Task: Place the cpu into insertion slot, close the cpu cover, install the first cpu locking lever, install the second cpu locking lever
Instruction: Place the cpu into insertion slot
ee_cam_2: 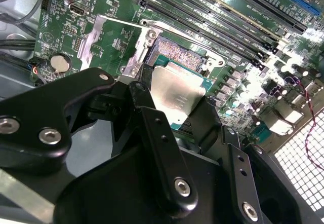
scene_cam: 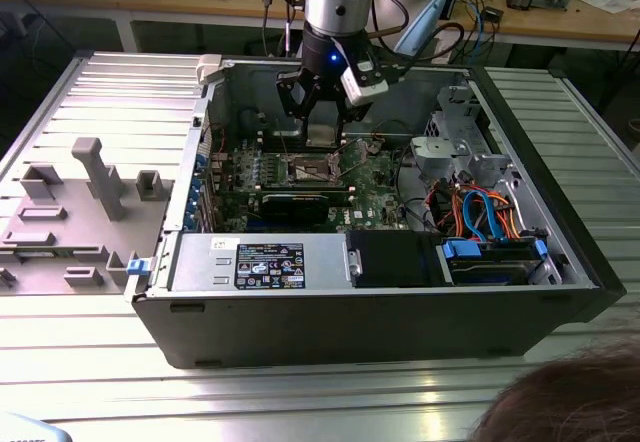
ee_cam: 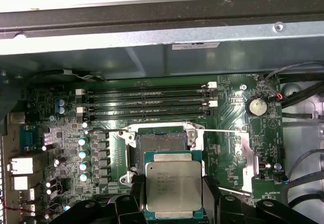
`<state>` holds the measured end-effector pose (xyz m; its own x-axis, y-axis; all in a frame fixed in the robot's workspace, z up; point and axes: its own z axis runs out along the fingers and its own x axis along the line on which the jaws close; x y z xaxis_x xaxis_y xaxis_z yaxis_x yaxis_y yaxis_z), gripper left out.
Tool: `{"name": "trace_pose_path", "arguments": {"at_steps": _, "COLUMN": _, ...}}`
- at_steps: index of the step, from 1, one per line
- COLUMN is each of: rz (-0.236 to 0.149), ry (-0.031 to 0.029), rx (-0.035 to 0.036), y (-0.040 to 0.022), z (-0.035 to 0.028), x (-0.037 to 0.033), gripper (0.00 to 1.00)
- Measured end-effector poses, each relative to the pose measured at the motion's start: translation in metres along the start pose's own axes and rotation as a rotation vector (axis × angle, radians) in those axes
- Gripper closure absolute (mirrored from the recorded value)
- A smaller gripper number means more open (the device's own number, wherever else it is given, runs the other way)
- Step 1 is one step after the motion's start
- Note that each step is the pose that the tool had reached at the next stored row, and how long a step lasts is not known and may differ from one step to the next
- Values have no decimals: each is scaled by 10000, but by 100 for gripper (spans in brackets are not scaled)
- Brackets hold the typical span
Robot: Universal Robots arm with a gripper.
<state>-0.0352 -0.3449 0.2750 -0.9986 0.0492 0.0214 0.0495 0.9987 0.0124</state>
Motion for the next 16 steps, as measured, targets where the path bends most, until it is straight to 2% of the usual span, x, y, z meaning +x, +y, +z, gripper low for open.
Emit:
{"name": "trace_pose_path", "arguments": {"at_steps": 8, "rz": 112, "ry": -1, "rx": -3, "y": 0, "z": 2, "x": 0, "gripper": 46}}
{"name": "trace_pose_path", "arguments": {"at_steps": 10, "rz": 310, "ry": -4, "rx": -7, "y": 0, "z": 5, "x": 0, "gripper": 46}}
{"name": "trace_pose_path", "arguments": {"at_steps": 12, "rz": 716, "ry": -9, "rx": -16, "y": 0, "z": 10, "x": 0, "gripper": 46}}
{"name": "trace_pose_path", "arguments": {"at_steps": 16, "rz": 807, "ry": -10, "rx": -18, "y": 0, "z": 11, "x": 0, "gripper": 46}}
